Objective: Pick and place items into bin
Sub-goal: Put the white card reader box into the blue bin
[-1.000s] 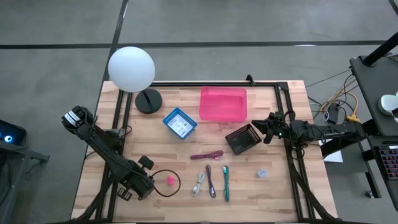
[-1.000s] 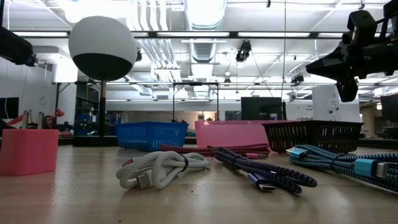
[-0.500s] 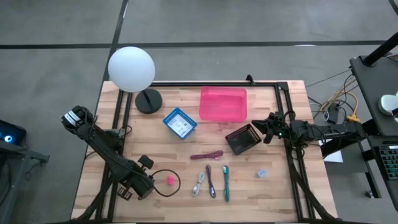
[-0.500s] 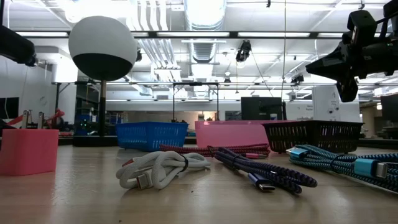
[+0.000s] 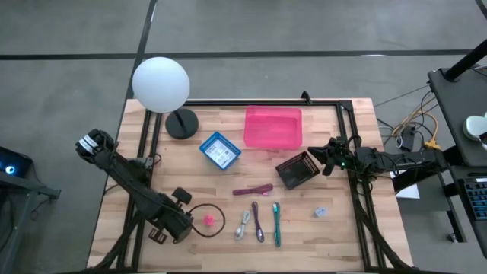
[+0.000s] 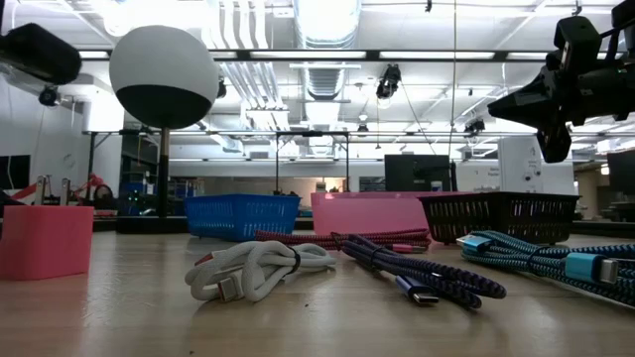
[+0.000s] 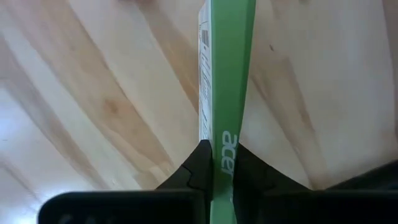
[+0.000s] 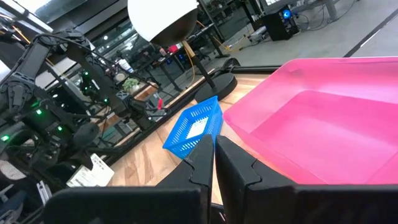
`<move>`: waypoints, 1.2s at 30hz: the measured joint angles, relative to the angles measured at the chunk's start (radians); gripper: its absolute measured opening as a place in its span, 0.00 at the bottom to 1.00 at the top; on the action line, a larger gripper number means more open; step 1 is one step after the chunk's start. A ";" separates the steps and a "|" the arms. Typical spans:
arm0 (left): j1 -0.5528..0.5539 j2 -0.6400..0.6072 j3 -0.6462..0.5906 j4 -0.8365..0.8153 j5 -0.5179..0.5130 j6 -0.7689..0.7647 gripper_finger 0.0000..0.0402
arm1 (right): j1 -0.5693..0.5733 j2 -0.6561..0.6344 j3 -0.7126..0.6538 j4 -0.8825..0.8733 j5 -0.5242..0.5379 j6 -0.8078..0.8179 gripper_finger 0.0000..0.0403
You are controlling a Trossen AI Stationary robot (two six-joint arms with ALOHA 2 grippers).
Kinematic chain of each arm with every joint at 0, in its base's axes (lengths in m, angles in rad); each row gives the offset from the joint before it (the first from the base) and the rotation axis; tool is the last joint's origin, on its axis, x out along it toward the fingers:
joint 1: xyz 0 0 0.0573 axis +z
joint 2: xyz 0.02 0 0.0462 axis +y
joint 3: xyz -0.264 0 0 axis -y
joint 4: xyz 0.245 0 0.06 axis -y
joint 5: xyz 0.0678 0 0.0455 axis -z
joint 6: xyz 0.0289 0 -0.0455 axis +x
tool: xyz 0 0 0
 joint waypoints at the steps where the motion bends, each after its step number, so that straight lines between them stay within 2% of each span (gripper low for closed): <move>1: 0.006 0.000 0.001 0.000 -0.006 0.000 0.04 | 0.000 0.000 0.000 0.000 0.000 0.000 0.02; 9: 0.046 0.000 0.036 -0.001 -0.013 0.000 0.04 | 0.000 0.000 0.000 0.000 0.000 0.000 0.02; 14: 0.069 -0.005 0.068 -0.002 -0.057 0.017 0.04 | 0.000 0.000 0.000 0.000 0.000 0.000 0.02; 22: 0.141 -0.014 0.104 -0.005 -0.120 0.105 0.05 | 0.000 0.000 0.000 0.000 0.000 -0.001 0.02; 28: 0.210 -0.015 0.127 -0.005 -0.221 0.196 0.05 | 0.000 0.002 0.000 0.000 0.000 0.006 0.02; 36: 0.293 -0.028 0.138 -0.009 -0.273 0.312 0.05 | 0.000 0.005 0.000 0.000 0.000 0.008 0.02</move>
